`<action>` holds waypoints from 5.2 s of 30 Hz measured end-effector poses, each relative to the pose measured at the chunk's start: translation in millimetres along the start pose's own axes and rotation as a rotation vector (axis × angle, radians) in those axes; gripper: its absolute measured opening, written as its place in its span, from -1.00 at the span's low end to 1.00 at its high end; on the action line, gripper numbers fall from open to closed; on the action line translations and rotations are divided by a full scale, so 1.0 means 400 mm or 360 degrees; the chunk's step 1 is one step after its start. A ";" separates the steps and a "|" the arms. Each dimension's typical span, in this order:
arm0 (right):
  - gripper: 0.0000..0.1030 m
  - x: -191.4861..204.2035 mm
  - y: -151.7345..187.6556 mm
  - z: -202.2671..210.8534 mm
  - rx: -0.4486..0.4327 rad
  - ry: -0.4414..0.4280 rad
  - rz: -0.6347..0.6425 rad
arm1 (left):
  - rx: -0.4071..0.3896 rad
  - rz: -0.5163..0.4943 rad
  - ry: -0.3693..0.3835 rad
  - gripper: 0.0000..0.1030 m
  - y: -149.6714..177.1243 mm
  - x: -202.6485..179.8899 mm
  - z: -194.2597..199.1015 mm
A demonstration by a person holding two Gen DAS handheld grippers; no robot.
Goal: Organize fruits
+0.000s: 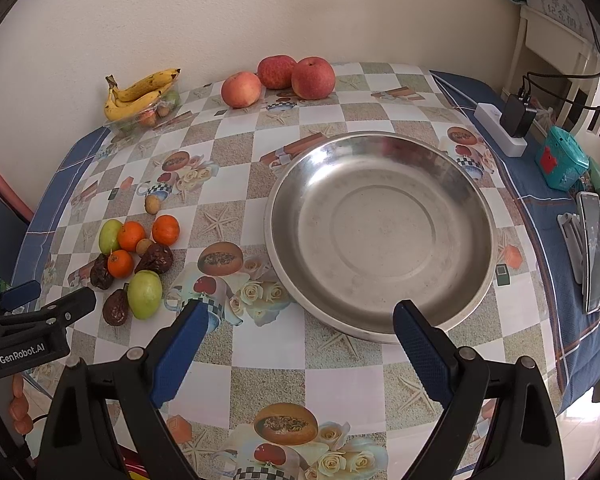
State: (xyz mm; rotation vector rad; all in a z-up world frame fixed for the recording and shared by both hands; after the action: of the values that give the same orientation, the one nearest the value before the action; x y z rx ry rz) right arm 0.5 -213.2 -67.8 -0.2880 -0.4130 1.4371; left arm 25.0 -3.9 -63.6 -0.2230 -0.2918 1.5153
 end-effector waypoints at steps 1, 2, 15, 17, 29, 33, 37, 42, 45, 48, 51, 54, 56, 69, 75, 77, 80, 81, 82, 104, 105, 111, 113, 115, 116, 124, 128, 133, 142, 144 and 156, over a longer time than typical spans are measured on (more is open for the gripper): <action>0.82 0.001 0.001 -0.001 0.0000 -0.0001 0.0000 | 0.0001 0.0000 0.0001 1.00 0.000 0.001 -0.001; 0.82 0.000 0.000 0.000 0.0000 0.0001 0.0000 | 0.0000 -0.0001 0.0001 1.00 0.000 0.001 0.000; 0.82 0.001 0.000 -0.001 0.0004 -0.0003 -0.0001 | 0.0009 0.0003 0.0012 1.00 -0.002 -0.001 -0.004; 0.82 0.001 0.002 -0.003 0.0007 -0.0002 -0.0004 | 0.0013 0.0005 0.0018 1.00 -0.002 -0.001 -0.006; 0.82 0.002 0.005 -0.007 0.0012 -0.0005 -0.0005 | 0.0017 0.0004 0.0061 1.00 -0.002 -0.005 -0.008; 0.82 0.003 0.005 -0.008 0.0013 -0.0006 -0.0005 | 0.0005 -0.0012 0.0068 1.00 -0.004 -0.007 -0.005; 0.82 0.004 0.004 -0.013 0.0020 -0.0002 -0.0004 | -0.0046 -0.0040 0.0071 1.00 -0.013 0.000 0.002; 0.82 0.021 -0.005 -0.013 0.0020 -0.0034 0.0007 | -0.0188 -0.0059 0.0044 1.00 -0.037 0.043 0.017; 0.82 0.053 -0.018 -0.018 0.0033 -0.0112 0.0014 | -0.0243 -0.0009 0.0063 1.00 -0.053 0.084 0.010; 0.82 0.105 -0.032 -0.030 0.0066 -0.0210 0.0033 | -0.0226 0.0079 0.0140 1.00 -0.058 0.126 -0.015; 0.82 0.156 -0.043 -0.050 0.0107 -0.0293 0.0047 | -0.0225 0.0152 0.0185 1.00 -0.059 0.165 -0.039; 0.82 0.205 -0.045 -0.082 0.0166 -0.0335 0.0067 | -0.0170 0.0176 0.0255 1.00 -0.045 0.183 -0.057; 0.82 0.232 -0.043 -0.109 0.0214 -0.0363 0.0067 | -0.0171 0.0205 0.0296 1.00 -0.042 0.192 -0.063; 0.27 0.341 -0.033 -0.227 0.0387 -0.0442 0.0098 | -0.0028 0.0444 0.0394 0.85 -0.023 0.228 -0.148; -0.03 0.381 -0.023 -0.251 0.0421 -0.0458 0.0149 | 0.0015 0.0465 0.0425 0.84 -0.019 0.219 -0.162; -0.07 0.387 -0.015 -0.260 0.0440 -0.0453 0.0157 | 0.0030 0.0469 0.0438 0.84 -0.016 0.215 -0.165; -0.18 0.387 -0.009 -0.267 0.0452 -0.0428 0.0168 | 0.0056 0.0469 0.0451 0.83 -0.012 0.205 -0.167; -0.18 0.388 -0.008 -0.267 0.0451 -0.0432 0.0164 | 0.0063 0.0469 0.0455 0.83 -0.011 0.202 -0.168; -0.18 0.386 -0.009 -0.267 0.0453 -0.0439 0.0153 | 0.0070 0.0468 0.0461 0.84 -0.011 0.198 -0.168; -0.19 0.224 -0.018 -0.175 0.0389 -0.0384 -0.0017 | 0.0332 0.0314 0.0496 -0.28 0.038 0.066 -0.212; -0.19 0.221 -0.019 -0.172 0.0386 -0.0390 -0.0022 | 0.0322 0.0320 0.0486 -0.28 0.038 0.069 -0.208; -0.19 0.210 -0.038 -0.143 0.0329 -0.0414 -0.0037 | 0.0230 0.0343 0.0502 -0.28 0.007 0.067 -0.154; -0.19 0.203 -0.050 -0.130 0.0291 -0.0404 -0.0038 | 0.0199 0.0332 0.0518 -0.28 -0.017 0.050 -0.131; -0.19 0.182 -0.069 -0.115 0.0244 -0.0389 -0.0059 | 0.0169 0.0325 0.0544 -0.28 -0.046 0.022 -0.110; -0.19 0.168 -0.077 -0.110 0.0222 -0.0376 -0.0077 | 0.0160 0.0320 0.0549 -0.28 -0.060 0.008 -0.103; -0.19 -0.027 -0.126 -0.103 0.0115 -0.0068 -0.0236 | 0.0146 0.0141 0.0629 -0.28 -0.149 -0.197 -0.075; -0.19 -0.122 -0.126 -0.110 0.0099 0.0075 -0.0340 | 0.0146 0.0071 0.0722 -0.28 -0.174 -0.301 -0.077; -0.19 -0.198 -0.125 -0.110 0.0081 0.0125 -0.0463 | 0.0168 0.0043 0.0814 -0.28 -0.205 -0.405 -0.105; -0.19 -0.255 -0.124 -0.124 0.0093 0.0180 -0.0535 | 0.0285 0.0020 0.0836 -0.28 -0.215 -0.496 -0.212; -0.19 -0.263 -0.123 -0.128 0.0095 0.0197 -0.0539 | 0.0295 0.0000 0.0822 -0.28 -0.215 -0.508 -0.226; -0.19 -0.261 -0.115 -0.154 0.0140 0.0190 -0.0530 | 0.0257 0.0001 0.0695 -0.27 -0.216 -0.493 -0.263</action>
State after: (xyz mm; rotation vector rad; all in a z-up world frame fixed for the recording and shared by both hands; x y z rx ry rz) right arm 60.2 -318.7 -113.8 -0.2211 -0.2839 1.1027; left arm 134.6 -201.1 -144.8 -0.4160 0.1773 1.4407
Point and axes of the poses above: each gripper's, at about its wrist camera, not at the fingertips, and z roughly against the way its jaws point, x to its left, y to its underside, the point moved 7 cm from there along -z, roughly the way its jaws point, and after that the axes turned 4 degrees about x, right-handed, at the moved point
